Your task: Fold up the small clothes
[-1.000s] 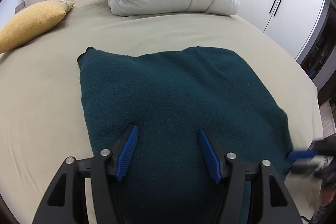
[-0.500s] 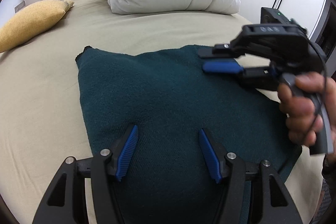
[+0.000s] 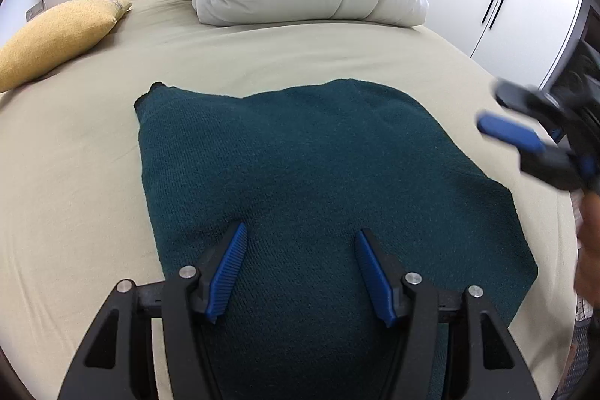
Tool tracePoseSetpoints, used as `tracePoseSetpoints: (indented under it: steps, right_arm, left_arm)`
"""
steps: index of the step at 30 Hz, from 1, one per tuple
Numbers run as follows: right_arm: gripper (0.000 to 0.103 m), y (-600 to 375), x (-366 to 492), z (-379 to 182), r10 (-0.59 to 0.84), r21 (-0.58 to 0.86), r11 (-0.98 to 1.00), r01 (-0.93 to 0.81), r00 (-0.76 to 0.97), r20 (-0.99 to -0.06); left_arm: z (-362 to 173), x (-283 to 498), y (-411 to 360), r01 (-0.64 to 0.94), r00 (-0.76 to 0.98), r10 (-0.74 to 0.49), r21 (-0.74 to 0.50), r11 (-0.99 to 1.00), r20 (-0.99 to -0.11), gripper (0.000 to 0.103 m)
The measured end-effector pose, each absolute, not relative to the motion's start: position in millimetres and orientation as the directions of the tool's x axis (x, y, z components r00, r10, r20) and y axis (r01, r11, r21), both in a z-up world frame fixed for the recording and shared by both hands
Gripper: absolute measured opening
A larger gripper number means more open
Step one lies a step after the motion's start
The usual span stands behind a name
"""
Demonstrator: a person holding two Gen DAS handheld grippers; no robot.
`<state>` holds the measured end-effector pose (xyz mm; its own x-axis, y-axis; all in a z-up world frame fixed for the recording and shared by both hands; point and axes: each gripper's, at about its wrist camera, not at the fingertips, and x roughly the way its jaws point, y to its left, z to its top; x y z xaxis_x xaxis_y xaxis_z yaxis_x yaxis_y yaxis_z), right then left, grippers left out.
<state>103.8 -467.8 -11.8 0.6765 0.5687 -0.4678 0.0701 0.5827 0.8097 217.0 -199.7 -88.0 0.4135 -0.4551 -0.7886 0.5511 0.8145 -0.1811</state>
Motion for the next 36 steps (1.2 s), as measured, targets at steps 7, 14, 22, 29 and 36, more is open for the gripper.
tracePoseSetpoints:
  steps: [7,14,22,29,36]
  right_arm:
    - [0.035,-437.4,61.7,-64.9,0.596,0.807,0.577,0.122,0.613,-0.519]
    - [0.035,-456.7,11.0,-58.5,0.558,0.828,0.532,0.177,0.663,-0.499]
    - [0.043,-435.1,-10.9,-52.1,0.623,0.841,0.532,0.104,0.625,-0.471]
    - [0.040,-435.7,-35.3,-58.9,0.576,0.779,0.606,0.160,0.588,-0.569]
    - [0.076,-468.7,-56.3,-8.7,0.470,0.721,0.682,0.124,0.681,-0.562]
  left_arm:
    - [-87.4,215.5,-202.2,0.556,0.419,-0.454,-0.173,0.813,-0.787,0.063]
    - [-64.8,204.3,-177.8,0.497,0.408,-0.483,-0.255,0.829,-0.775,0.055]
    - [-69.2,139.8,-175.5,0.550,0.352,-0.498,-0.255,0.795,-0.793,0.047]
    - [-84.8,141.9,-156.8,0.517,0.280,-0.542,-0.351,0.781,-0.792,0.036]
    - [-54.5,140.3,-123.5,0.485,0.399,-0.582,-0.375,0.790,-0.709,0.077]
